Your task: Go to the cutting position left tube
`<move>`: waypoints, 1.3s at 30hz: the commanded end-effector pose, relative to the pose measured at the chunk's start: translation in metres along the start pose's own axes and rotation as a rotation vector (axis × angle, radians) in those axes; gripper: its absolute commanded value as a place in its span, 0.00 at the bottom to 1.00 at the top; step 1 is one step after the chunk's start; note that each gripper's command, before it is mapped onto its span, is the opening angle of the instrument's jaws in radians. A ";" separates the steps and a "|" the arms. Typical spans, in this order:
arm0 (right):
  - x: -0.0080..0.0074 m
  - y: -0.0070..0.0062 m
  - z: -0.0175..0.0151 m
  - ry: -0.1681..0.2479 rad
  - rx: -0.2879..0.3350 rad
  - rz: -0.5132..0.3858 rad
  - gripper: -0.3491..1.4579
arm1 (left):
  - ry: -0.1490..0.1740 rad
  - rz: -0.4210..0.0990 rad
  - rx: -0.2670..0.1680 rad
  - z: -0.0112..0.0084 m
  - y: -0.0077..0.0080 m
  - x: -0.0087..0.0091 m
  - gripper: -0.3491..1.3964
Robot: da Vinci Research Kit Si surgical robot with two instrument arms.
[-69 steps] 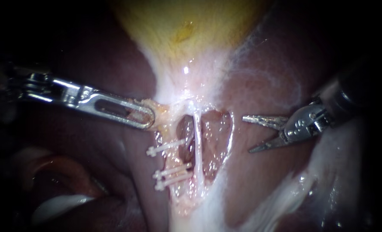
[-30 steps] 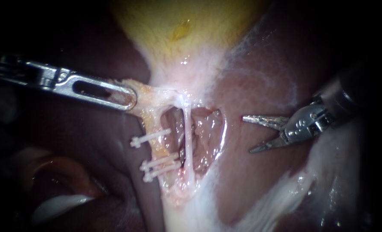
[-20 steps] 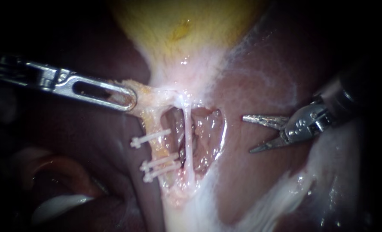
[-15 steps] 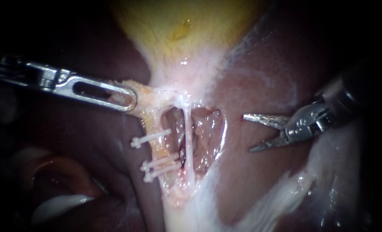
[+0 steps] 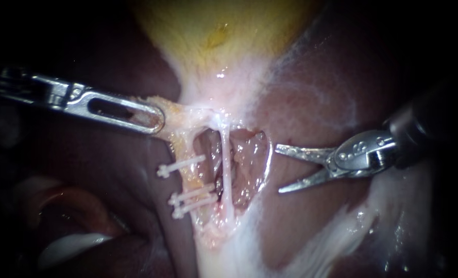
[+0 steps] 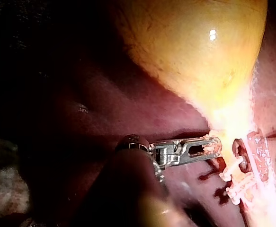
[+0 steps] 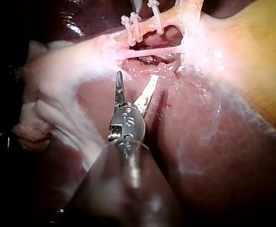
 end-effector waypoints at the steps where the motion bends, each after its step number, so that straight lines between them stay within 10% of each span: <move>1: 0.0002 0.0001 0.0003 0.003 0.014 0.011 0.94 | 0.000 0.000 0.000 0.0000 0.0000 0.0000 0.00; 20: 0.0028 0.0012 0.0054 -0.023 0.222 0.348 0.94 | -0.004 -0.001 -0.003 0.0003 -0.0004 0.0002 0.00; 39: 0.0016 0.0021 0.0114 -0.026 0.268 0.398 0.95 | -0.008 -0.002 -0.007 0.0003 -0.0007 0.0004 0.00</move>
